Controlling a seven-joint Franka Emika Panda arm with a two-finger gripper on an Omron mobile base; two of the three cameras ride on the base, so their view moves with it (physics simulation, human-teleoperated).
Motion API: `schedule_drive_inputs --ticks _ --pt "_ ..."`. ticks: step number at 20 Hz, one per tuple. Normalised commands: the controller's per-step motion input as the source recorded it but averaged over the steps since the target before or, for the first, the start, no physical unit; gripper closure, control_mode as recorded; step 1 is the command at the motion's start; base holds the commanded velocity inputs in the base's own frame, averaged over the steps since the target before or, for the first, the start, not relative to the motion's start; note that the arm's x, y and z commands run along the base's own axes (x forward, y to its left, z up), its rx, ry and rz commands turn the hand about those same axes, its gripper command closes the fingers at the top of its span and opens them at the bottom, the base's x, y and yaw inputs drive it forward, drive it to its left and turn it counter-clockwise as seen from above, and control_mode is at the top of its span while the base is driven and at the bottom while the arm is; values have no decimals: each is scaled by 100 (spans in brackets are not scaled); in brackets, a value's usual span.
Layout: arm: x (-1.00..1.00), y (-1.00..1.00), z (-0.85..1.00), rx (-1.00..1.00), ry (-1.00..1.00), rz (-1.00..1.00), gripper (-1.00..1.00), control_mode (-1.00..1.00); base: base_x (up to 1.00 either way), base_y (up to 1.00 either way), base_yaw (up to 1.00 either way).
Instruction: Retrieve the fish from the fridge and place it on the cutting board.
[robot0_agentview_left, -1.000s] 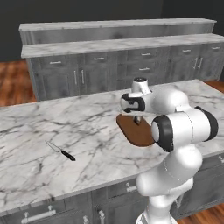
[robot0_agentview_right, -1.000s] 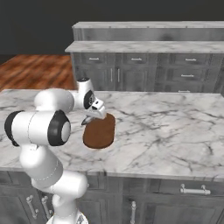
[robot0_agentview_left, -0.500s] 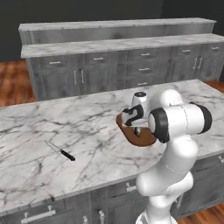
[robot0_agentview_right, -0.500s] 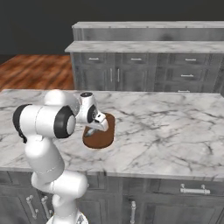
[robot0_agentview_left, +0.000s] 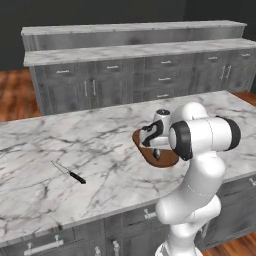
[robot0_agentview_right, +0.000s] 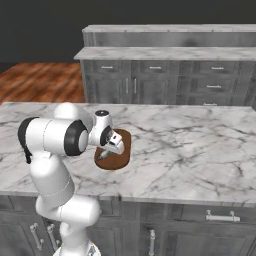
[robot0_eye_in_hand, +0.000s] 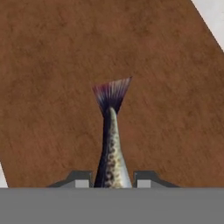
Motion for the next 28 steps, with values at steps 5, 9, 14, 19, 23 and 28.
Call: schedule_drive_inputs --ticks 5,9,14,19,23,28 --pt "0 0 0 0 0 0 -100 -100 0 0 0" --pt "-8 0 7 -1 0 0 -100 -100 0 0 0" --pt "-52 0 78 -1 -1 0 -100 -100 0 0 0" --pt "-62 0 100 0 7 0 -100 -100 0 0 0" --pt "-100 0 100 2 9 -1 -100 -100 0 0 0" --pt "-100 0 99 0 25 0 -100 -100 0 0 0"
